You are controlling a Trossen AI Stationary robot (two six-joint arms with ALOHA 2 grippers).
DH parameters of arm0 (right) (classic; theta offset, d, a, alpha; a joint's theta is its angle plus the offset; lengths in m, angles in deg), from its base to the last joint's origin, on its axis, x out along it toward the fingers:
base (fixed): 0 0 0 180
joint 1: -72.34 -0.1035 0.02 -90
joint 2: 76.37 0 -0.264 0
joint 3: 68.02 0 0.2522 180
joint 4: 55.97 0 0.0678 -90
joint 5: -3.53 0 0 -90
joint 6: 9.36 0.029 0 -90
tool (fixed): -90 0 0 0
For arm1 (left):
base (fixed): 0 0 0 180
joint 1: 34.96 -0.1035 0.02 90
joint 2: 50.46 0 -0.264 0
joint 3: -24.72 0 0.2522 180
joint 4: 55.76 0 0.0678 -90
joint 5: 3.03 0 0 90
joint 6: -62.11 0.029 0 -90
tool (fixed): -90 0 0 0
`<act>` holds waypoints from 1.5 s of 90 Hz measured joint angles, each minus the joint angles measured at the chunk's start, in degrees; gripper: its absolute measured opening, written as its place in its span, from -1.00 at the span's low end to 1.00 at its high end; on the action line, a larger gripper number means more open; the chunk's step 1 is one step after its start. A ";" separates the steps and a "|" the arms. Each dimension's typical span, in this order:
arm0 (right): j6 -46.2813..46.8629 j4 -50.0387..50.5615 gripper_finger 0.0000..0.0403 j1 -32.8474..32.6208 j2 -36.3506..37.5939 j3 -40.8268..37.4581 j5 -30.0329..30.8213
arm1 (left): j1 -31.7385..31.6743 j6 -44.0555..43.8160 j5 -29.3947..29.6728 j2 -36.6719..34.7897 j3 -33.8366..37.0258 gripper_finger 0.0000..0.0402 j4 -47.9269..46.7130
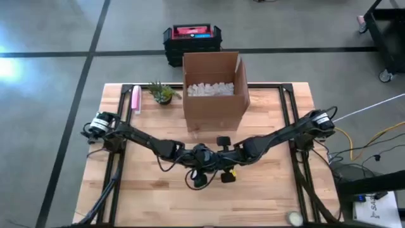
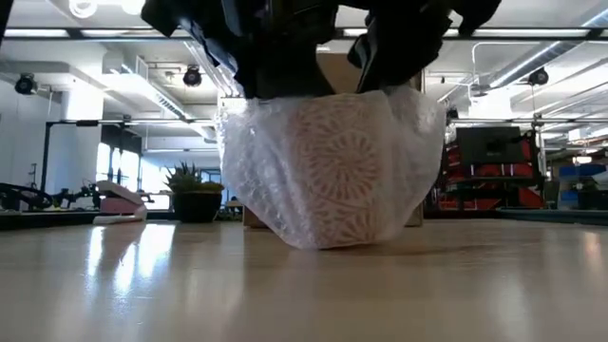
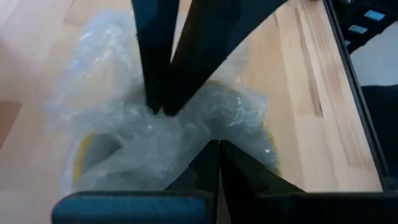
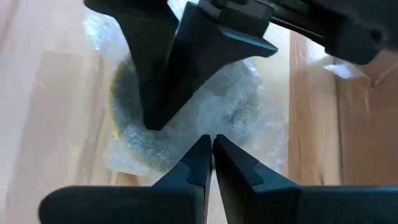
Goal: Wrap mug
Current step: Wrap the orange patterned mug using the bubble wrap
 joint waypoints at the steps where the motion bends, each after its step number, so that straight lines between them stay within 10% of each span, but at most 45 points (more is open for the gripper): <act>1: 0.03 -0.10 -0.96 0.01 -0.03 0.00 -0.09 | 0.04 0.19 0.02 -0.26 0.04 -1.00 -0.25; 37: -0.08 -0.07 -0.96 -1.38 -0.29 -0.15 -0.73 | 0.85 3.15 15.19 -5.82 0.17 -1.00 -2.31; 135: -0.40 0.56 -0.96 -1.34 -4.24 2.60 -2.44 | 1.30 2.05 4.63 -6.79 0.21 -1.00 -8.74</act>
